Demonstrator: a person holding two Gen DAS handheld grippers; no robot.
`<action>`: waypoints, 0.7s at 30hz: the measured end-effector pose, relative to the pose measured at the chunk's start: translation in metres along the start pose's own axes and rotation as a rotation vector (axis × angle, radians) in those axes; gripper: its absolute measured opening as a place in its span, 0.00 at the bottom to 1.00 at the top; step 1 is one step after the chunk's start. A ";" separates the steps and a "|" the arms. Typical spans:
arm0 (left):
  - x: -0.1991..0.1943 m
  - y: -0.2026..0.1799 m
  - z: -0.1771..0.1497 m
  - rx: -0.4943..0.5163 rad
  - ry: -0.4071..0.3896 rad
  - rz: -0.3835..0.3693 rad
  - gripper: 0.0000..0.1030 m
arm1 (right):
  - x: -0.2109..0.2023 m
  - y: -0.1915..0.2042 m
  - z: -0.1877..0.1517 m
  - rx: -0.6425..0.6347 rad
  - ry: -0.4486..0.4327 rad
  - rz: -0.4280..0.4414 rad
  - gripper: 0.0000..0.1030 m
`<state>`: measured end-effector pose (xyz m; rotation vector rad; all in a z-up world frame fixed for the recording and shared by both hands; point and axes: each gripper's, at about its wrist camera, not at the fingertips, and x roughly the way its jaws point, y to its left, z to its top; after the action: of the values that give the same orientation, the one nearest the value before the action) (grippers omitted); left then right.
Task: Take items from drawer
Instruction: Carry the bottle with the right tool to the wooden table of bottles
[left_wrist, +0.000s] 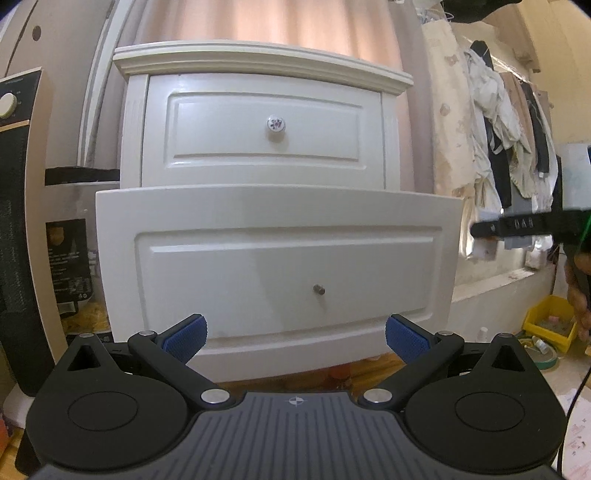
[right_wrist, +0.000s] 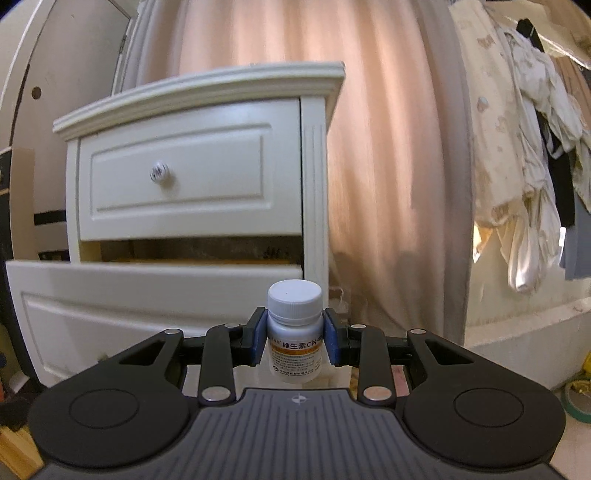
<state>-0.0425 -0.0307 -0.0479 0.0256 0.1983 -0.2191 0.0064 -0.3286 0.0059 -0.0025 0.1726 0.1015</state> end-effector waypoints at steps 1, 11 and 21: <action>0.001 0.000 -0.001 0.001 0.004 0.004 1.00 | 0.001 -0.002 -0.005 -0.001 0.008 -0.007 0.31; 0.010 -0.009 -0.012 0.004 0.028 0.045 1.00 | 0.006 -0.046 -0.088 -0.007 0.144 -0.111 0.31; 0.019 -0.023 -0.009 0.011 0.048 0.057 1.00 | 0.002 -0.091 -0.136 0.036 0.229 -0.087 0.31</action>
<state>-0.0314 -0.0566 -0.0610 0.0475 0.2440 -0.1627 -0.0061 -0.4206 -0.1294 0.0140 0.4029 0.0105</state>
